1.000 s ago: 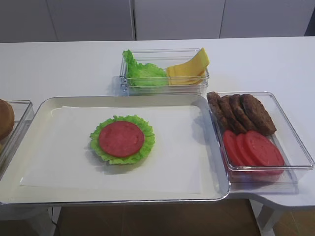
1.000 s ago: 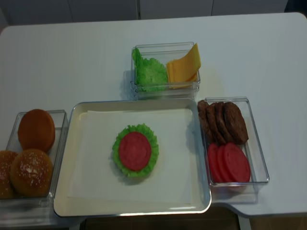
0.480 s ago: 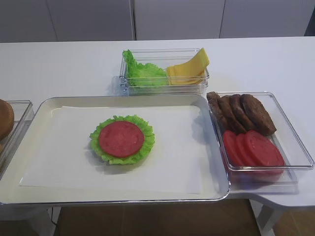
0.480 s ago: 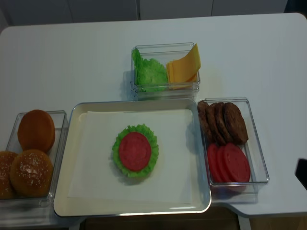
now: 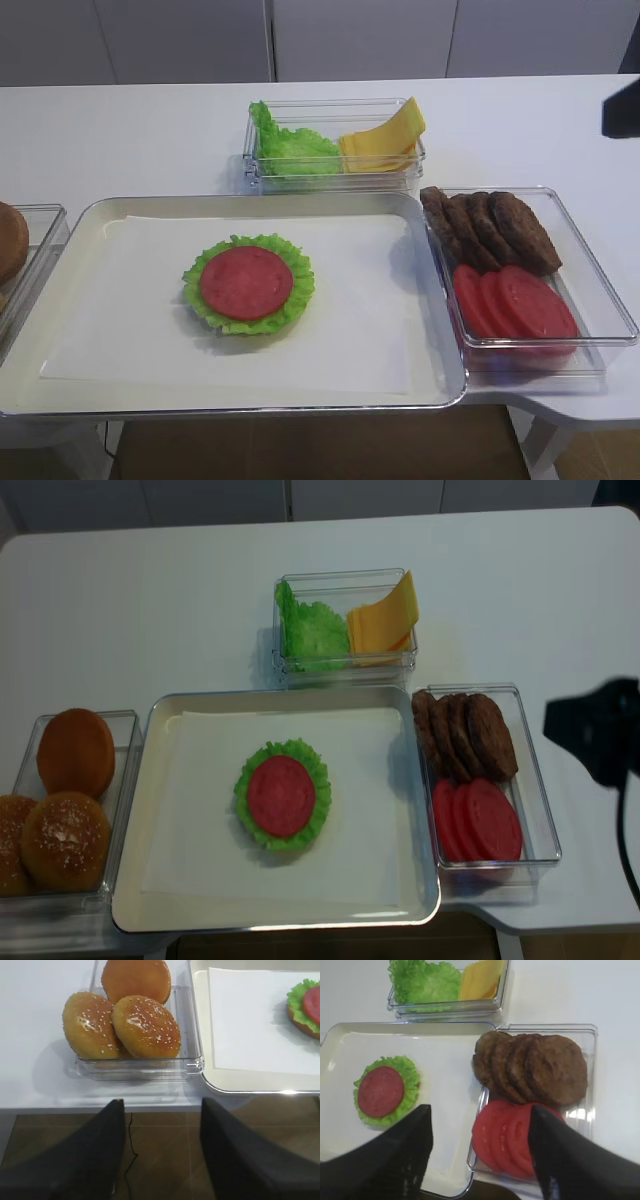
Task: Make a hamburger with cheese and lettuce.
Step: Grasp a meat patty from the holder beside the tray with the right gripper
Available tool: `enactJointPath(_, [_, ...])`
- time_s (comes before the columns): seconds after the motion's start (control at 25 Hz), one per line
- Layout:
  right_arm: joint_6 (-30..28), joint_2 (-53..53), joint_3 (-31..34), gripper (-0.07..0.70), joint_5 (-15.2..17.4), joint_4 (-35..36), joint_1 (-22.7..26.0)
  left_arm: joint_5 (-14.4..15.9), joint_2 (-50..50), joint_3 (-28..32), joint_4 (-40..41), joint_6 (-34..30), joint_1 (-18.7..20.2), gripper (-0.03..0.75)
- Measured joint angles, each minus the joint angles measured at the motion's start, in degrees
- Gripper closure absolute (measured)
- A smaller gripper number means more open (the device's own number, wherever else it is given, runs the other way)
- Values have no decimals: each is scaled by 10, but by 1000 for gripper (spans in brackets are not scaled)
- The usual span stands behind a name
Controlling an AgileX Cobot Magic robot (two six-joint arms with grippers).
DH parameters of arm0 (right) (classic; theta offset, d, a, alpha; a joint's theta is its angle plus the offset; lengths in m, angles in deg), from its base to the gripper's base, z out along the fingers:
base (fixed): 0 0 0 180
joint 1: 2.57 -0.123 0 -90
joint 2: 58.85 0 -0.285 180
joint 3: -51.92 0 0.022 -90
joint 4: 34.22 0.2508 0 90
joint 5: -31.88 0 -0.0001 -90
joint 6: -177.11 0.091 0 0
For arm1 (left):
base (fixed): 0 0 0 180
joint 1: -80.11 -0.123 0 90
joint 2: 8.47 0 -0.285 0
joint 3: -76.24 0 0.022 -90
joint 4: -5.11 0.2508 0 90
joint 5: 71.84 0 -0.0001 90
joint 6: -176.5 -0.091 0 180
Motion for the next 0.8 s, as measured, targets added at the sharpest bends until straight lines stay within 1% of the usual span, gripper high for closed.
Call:
enactJointPath(0.2, [24,-106,-80,181,-1,-15,-43,0,0,0,0,0,0,353])
enactJointPath(0.32, [52,-164,-125,181,-1,-49,-77,0,0,0,0,0,0,353])
enactJointPath(0.48, [112,-239,-177,181,1,-115,-130,0,0,0,0,0,0,353])
enactJointPath(0.6, [158,-293,-214,190,16,-177,-169,0,0,0,0,0,0,353])
enactJointPath(0.68, [188,-331,-242,202,33,-218,-192,0,0,0,0,0,0,353])
enactJointPath(0.8, [215,-384,-283,209,60,-265,-223,0,0,0,0,0,0,353])
